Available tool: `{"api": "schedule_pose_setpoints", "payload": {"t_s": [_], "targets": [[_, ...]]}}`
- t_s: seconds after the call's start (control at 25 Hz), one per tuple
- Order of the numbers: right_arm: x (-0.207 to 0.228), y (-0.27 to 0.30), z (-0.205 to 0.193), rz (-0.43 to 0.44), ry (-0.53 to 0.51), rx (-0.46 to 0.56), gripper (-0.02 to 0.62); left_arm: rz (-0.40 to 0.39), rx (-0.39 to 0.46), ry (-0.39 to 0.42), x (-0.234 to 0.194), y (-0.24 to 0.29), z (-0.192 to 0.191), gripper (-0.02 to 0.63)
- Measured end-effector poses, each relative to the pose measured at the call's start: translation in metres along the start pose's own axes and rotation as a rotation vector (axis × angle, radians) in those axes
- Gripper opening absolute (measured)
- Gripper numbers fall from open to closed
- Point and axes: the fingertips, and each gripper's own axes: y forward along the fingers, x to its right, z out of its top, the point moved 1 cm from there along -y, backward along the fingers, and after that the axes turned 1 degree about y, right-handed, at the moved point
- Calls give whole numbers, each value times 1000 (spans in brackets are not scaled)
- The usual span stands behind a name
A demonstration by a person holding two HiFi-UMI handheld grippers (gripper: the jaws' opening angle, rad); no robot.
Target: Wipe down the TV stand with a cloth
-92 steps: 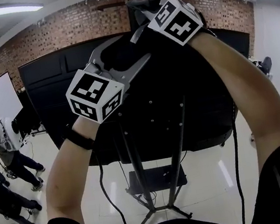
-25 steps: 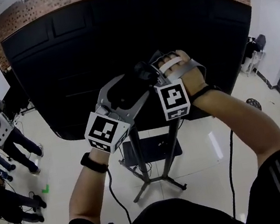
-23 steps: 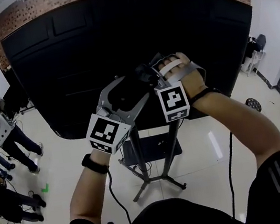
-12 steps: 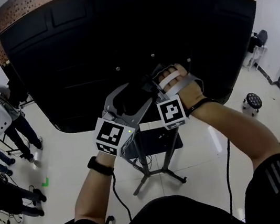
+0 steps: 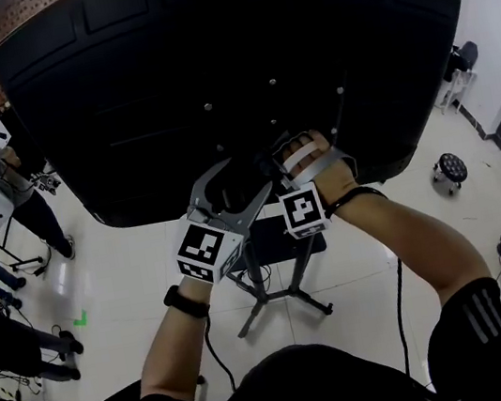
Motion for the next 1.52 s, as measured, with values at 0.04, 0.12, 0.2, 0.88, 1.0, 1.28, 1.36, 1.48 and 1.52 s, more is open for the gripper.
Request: {"api": "schedule_pose_setpoints", "payload": {"t_s": [0.04,0.12,0.2,0.88,1.0,1.28,1.36,1.48,1.52], "targets": [[-5,2,2,6,6,1,21,-2,-4,-5,1,-1,-4,308],[-14,4,6,19,18,3,21,-8,-13,-12,4,-2,-10,308],[-24,7,10,38,26,3,21,-14,-22,-20,6,-3,-16,308],[5,-58,8,4,606,189,21,-107,-12,-13,33,-7,-15,307],[29,-86,-21,-74,707,223,21,-112,25,8,39,0,3,307],[76,-130,-109,-231,872,237,21,-122,106,45,58,31,52,307],[83,-136,-136,-270,926,235,21,-120,133,54,64,45,63,307],[89,-135,-169,-301,985,243,21,-112,148,51,71,67,73,307],[90,-131,-178,-305,993,246,21,-107,150,52,73,75,75,307]]}}
